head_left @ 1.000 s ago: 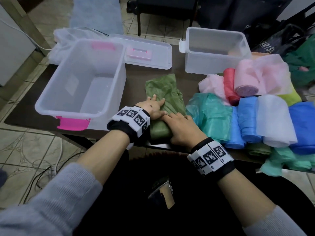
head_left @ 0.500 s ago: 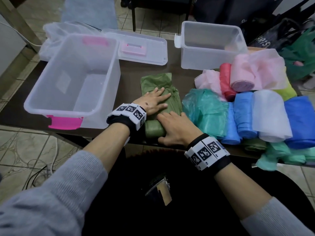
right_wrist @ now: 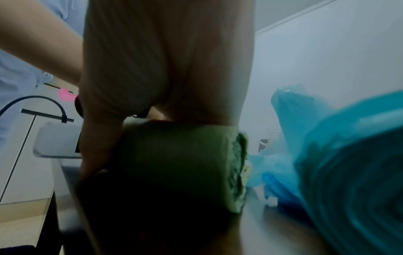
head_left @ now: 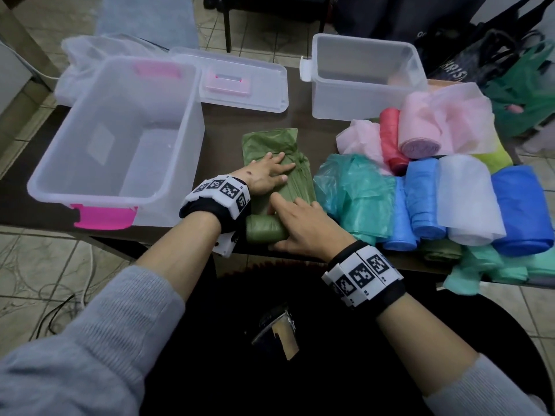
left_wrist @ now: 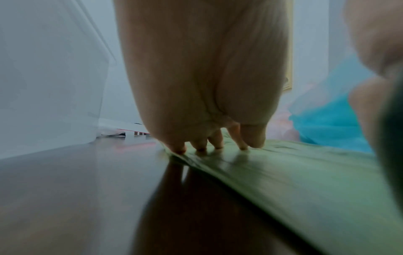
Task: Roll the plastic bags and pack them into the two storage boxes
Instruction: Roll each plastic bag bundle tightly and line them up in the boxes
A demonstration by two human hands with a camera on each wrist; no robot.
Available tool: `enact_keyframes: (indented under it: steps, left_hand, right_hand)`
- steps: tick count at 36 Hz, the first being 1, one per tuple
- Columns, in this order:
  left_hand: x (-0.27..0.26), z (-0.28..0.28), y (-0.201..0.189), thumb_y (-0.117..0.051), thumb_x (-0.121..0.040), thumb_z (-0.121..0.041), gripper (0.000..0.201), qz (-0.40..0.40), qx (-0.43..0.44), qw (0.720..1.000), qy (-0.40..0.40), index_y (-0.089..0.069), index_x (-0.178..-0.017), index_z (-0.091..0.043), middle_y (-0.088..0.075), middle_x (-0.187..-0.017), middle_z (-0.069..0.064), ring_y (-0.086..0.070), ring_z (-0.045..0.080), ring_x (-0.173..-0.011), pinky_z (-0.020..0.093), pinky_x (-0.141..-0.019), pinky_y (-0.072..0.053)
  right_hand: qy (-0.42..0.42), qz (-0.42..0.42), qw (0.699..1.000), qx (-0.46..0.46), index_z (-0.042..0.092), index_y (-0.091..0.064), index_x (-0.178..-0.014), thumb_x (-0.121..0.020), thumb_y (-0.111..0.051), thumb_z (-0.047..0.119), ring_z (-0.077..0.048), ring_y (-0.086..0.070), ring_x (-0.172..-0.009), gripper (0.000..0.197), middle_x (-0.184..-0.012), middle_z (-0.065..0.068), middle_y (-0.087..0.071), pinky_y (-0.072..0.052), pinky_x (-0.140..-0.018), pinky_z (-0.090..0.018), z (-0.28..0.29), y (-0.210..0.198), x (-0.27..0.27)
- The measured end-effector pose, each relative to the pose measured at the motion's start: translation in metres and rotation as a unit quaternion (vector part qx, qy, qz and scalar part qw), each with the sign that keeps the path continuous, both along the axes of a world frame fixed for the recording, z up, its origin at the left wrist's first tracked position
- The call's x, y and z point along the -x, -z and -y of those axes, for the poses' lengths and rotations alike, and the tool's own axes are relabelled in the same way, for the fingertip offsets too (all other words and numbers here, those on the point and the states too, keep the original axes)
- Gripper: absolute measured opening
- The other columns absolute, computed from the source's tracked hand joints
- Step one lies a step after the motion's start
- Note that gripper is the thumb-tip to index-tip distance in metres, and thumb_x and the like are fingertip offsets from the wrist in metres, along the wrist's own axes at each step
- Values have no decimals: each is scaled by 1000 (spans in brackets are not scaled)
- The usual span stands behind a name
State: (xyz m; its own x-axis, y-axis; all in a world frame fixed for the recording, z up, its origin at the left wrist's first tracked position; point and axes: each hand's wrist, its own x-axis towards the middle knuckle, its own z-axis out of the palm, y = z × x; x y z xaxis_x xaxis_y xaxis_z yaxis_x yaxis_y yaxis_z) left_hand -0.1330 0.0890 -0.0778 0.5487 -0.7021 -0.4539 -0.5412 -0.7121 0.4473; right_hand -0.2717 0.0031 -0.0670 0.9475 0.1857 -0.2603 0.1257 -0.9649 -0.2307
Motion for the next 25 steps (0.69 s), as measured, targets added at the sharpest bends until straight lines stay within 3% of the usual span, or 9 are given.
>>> enact_keyframes:
  steps: [4,10,14,17,20,25]
  left_hand:
    - [-4,0,1,-35,-102,-18,51,-17,35,999,-34,-19,-150,-24,-7,-159,3,0,20,-147,32,-117,-2]
    - [1,-2,-8,-43,-99,-16,53,-11,127,982,-136,-26,-148,-26,-31,-153,4,-30,21,-140,26,-115,-21]
    - [12,-9,-29,-51,-96,-20,40,62,138,975,-164,-49,-135,-18,-46,-143,5,-40,21,-133,23,-106,-27]
    - [25,-20,-41,-56,-93,-23,26,75,143,965,-205,-63,-117,-18,-60,-126,5,-55,18,-113,23,-94,-38]
    - [40,-33,-48,-59,-92,-22,22,44,135,967,-213,-66,-112,-18,-66,-114,1,-56,9,-95,17,-82,-38]
    - [54,-43,-47,-58,-92,-19,27,24,70,977,-199,-66,-118,-20,-64,-122,5,-58,18,-113,20,-89,-38]
  right_hand:
    - [17,-8,1000,-8,17,-38,-118,-76,-68,52,-25,-43,-112,62,-120,-4,-43,-36,-87,-41,-1,0,0]
    - [40,15,999,26,19,-43,-124,-77,-59,61,-26,-31,-118,65,-126,-7,-34,-29,-95,-43,-2,-3,1]
    - [54,-19,998,-20,20,-44,-133,-81,-57,57,-25,-33,-121,65,-127,-7,-40,-31,-97,-42,2,-7,-6]
    - [78,-31,993,-87,17,-44,-135,-81,-64,49,-28,-40,-121,66,-127,-10,-49,-37,-100,-43,6,-7,-16]
    - [116,-35,982,-142,8,-48,-121,-77,-71,45,-31,-50,-109,62,-115,-16,-58,-42,-92,-40,10,-5,-26]
    - [107,-73,980,-149,5,-55,-112,-84,-65,43,-28,-54,-101,48,-107,-15,-60,-38,-76,-29,17,-6,-38]
